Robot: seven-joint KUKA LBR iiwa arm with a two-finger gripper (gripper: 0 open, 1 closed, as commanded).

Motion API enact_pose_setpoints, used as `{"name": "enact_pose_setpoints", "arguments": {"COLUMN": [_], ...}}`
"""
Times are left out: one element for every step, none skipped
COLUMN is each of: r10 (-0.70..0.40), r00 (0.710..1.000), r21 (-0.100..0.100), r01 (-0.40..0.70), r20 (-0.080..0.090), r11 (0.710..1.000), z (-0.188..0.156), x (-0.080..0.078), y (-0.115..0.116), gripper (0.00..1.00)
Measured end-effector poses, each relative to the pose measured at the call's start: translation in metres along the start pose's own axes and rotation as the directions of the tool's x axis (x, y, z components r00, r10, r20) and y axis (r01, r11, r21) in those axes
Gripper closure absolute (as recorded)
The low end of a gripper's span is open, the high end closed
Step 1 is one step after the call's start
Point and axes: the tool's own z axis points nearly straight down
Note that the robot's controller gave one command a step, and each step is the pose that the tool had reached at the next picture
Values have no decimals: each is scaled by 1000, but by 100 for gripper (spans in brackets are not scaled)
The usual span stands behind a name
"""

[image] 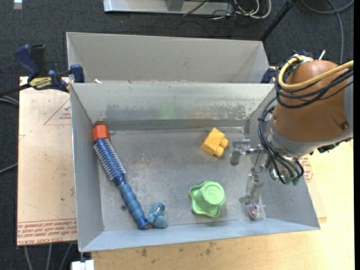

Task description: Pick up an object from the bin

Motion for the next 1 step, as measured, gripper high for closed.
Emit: {"name": "enact_pose_setpoints", "arguments": {"r10": [11], "r00": [1000], "r21": [-1], "r01": [-11], "r20": [-1], "r11": [1000], "z": [146], "x": [-16], "y": [34], "gripper": [0]}}
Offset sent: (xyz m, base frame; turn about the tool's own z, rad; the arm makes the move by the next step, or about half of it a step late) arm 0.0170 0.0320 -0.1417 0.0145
